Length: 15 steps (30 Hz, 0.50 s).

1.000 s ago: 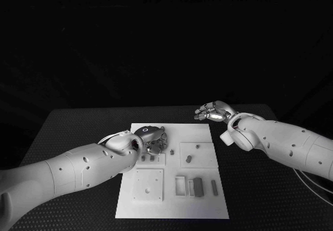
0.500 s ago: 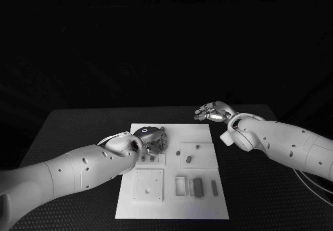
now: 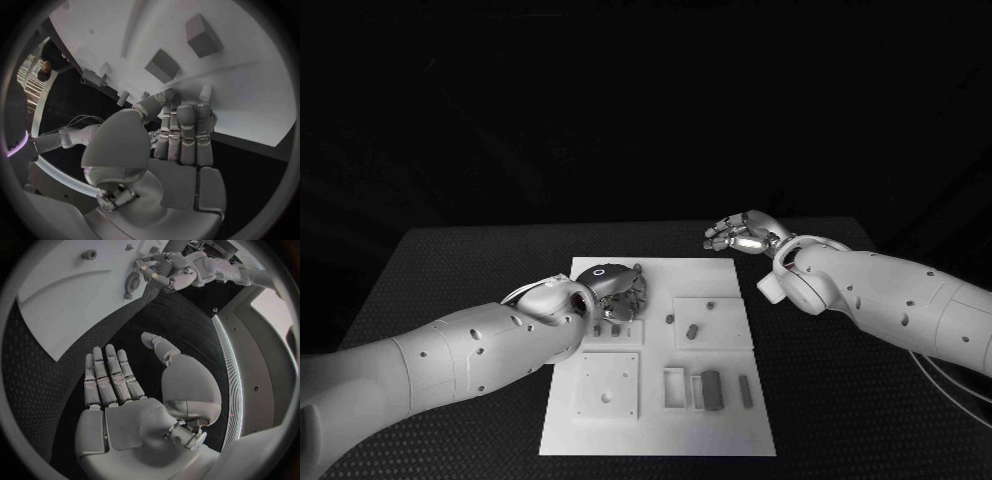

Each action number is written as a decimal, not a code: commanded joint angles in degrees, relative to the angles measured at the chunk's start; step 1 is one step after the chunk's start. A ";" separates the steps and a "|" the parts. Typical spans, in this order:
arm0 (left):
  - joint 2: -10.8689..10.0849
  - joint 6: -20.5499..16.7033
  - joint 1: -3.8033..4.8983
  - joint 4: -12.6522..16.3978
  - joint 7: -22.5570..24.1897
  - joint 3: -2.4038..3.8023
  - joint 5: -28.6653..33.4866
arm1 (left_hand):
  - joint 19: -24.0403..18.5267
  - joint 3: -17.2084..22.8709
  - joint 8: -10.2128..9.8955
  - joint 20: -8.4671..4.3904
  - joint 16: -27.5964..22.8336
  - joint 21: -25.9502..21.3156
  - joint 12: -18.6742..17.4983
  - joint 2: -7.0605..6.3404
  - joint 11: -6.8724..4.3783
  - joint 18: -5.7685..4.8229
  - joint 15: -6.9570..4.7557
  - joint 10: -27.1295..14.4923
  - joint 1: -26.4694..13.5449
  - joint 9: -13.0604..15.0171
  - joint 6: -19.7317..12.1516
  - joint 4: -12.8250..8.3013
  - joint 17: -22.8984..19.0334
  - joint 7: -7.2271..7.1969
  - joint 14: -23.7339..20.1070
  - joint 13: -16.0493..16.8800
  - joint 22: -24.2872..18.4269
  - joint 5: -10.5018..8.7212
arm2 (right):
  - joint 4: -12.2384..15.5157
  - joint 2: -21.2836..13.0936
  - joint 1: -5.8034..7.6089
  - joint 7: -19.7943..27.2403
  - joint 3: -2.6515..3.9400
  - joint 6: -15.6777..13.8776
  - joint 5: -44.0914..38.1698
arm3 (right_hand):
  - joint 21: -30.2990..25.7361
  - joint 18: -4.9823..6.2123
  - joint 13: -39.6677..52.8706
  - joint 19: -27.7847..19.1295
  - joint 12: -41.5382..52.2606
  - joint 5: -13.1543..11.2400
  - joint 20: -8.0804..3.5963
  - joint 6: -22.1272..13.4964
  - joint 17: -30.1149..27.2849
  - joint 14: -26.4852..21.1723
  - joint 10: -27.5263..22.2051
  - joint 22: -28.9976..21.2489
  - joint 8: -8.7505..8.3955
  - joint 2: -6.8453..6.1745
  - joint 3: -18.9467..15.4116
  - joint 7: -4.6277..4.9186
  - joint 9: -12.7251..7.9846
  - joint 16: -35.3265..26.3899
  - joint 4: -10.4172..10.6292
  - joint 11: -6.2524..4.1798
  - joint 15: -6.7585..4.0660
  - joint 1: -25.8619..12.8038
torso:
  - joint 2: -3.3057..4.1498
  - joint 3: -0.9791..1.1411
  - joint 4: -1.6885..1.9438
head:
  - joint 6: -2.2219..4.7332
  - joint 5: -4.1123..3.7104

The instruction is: Assemble the parts on the task board

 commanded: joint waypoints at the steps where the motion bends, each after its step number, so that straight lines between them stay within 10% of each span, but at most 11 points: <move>1: -0.03 0.48 -0.30 -0.22 -0.72 -0.21 0.43 | 0.28 0.13 -0.26 -1.40 -0.18 0.18 -0.21 -0.27 0.45 1.69 0.31 -0.02 -0.16 -0.08 -0.35 0.20 -0.08 0.20 0.25 -0.05 0.66 -0.25 | 0.06 0.02 -0.02 0.49 0.03 0.08 -0.09 | -0.20 -0.42 0.01 -0.42 -0.22 0.27 -0.08 -0.44 -0.08 -0.60 0.11 0.10 0.37 0.05 0.00 0.36 -0.07 0.34 0.19 0.44 0.00 -0.40 | 0.00 -0.02 -0.01 | -0.04 0.02; 15: -0.98 -3.46 -0.25 0.82 1.76 1.09 5.37 | 0.22 -2.29 -2.61 -0.54 -0.52 -0.01 -2.35 -4.01 1.58 1.92 1.39 -2.65 -2.68 -1.22 -4.80 0.74 -0.44 2.09 -0.20 -0.64 0.75 -1.92 | -0.25 -0.01 -0.02 0.50 0.03 -0.03 -0.09 | -0.19 -0.42 0.01 -0.41 -0.23 0.26 -0.08 -0.44 -0.10 -0.60 0.12 0.11 0.39 0.04 0.02 0.35 -0.09 0.37 0.14 0.44 0.00 -0.36 | -0.03 0.01 0.03 | 0.25 -0.16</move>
